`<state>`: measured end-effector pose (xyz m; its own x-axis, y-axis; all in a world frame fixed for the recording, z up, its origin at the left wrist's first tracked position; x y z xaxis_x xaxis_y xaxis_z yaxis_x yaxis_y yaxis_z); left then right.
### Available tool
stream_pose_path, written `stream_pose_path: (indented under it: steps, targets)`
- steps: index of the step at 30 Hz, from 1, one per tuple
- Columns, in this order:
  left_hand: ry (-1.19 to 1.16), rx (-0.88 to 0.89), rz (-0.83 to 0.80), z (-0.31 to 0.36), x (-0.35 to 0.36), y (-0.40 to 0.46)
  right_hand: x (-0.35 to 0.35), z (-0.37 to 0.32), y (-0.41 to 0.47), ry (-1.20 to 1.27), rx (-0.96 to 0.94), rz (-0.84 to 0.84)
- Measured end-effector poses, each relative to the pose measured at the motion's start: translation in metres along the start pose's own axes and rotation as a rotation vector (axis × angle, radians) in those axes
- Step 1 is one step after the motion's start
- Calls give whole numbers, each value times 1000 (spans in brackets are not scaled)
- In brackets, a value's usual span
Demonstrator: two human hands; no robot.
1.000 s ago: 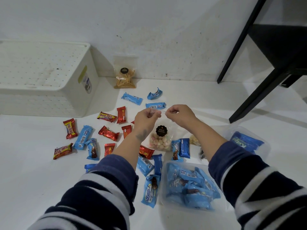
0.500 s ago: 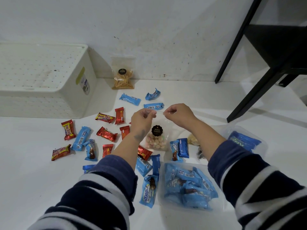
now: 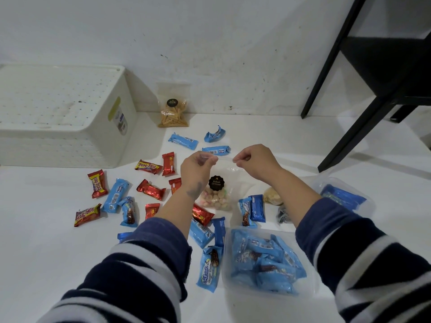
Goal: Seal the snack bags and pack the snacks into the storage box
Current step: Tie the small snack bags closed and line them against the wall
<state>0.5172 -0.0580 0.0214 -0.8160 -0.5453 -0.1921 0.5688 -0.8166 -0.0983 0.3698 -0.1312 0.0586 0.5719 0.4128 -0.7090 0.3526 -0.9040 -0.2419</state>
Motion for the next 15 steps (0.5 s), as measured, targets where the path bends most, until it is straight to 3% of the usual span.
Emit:
stream_pose_path:
  steps: [15]
  targets:
    - [1, 4, -110, 1, 8, -1, 5, -4, -7, -12, 40, 24]
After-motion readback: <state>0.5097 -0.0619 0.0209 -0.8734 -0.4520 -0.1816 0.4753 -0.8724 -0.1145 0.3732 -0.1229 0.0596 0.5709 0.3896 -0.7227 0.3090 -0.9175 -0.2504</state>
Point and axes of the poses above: each hand's wrist, its own y-axis towards the middle knuckle, its own x-axis out of the palm, z = x × y, the point moved 5 cm from there along y, towards the middle knuckle, and after that the axes turned 3 degrees about x, right-handed, at the moved point
